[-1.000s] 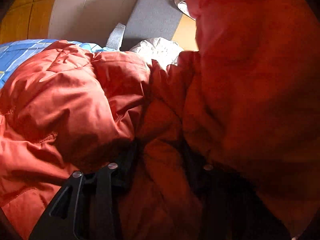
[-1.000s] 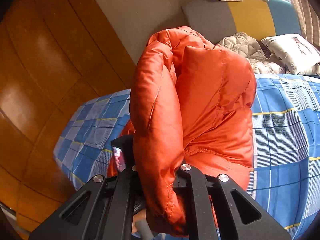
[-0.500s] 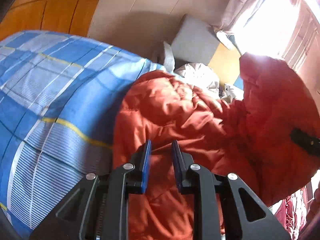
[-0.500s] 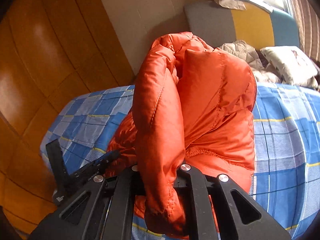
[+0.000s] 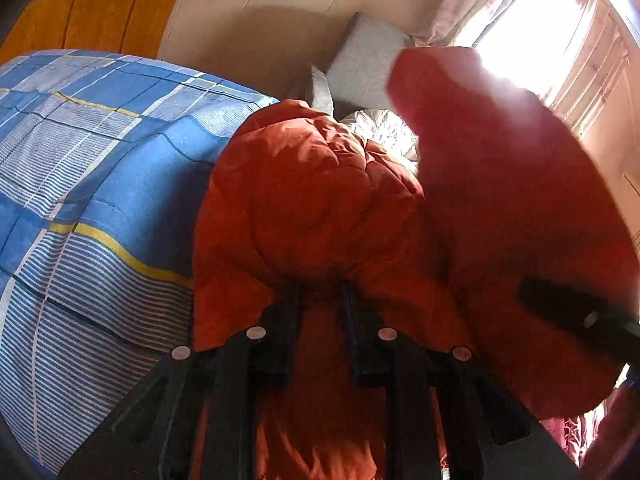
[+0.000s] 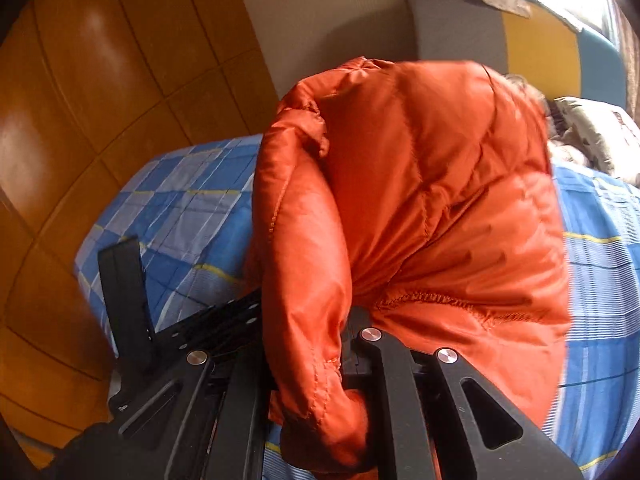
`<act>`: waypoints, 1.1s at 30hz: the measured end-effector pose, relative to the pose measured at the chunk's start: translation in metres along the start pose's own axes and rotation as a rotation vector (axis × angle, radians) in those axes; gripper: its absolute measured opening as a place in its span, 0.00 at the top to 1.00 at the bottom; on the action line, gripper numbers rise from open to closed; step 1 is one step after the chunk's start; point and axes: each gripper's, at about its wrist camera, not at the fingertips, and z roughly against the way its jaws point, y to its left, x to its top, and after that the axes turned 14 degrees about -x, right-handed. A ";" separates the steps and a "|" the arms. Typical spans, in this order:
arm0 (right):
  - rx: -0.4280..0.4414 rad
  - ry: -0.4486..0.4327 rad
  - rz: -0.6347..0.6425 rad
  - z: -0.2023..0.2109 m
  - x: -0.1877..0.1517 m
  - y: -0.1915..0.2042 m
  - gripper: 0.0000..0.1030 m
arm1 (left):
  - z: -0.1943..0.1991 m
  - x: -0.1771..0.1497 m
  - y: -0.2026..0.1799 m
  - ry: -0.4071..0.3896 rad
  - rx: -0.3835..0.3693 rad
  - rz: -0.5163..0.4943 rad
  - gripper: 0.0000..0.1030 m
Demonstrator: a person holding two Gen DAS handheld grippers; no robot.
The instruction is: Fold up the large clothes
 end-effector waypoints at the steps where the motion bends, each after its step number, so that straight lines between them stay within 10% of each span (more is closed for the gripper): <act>1: 0.004 0.004 0.002 -0.004 -0.002 0.003 0.92 | 0.002 0.001 0.002 -0.002 -0.005 0.004 0.83; 7: 0.044 0.021 0.003 -0.025 -0.017 0.011 0.92 | 0.036 0.011 0.013 -0.062 -0.065 0.059 0.81; 9: 0.055 0.017 -0.008 -0.029 -0.021 0.010 0.92 | 0.046 0.016 0.014 -0.079 -0.100 0.073 0.61; 18: 0.034 -0.046 -0.064 -0.027 -0.037 0.011 0.90 | 0.059 0.030 -0.007 -0.069 -0.229 0.040 0.39; 28: -0.006 -0.111 -0.049 -0.025 -0.063 0.029 0.85 | 0.036 0.048 -0.040 0.059 -0.237 -0.056 0.41; 33: 0.020 -0.135 0.004 -0.019 -0.073 0.044 0.55 | 0.024 0.053 -0.045 0.100 -0.210 -0.097 0.80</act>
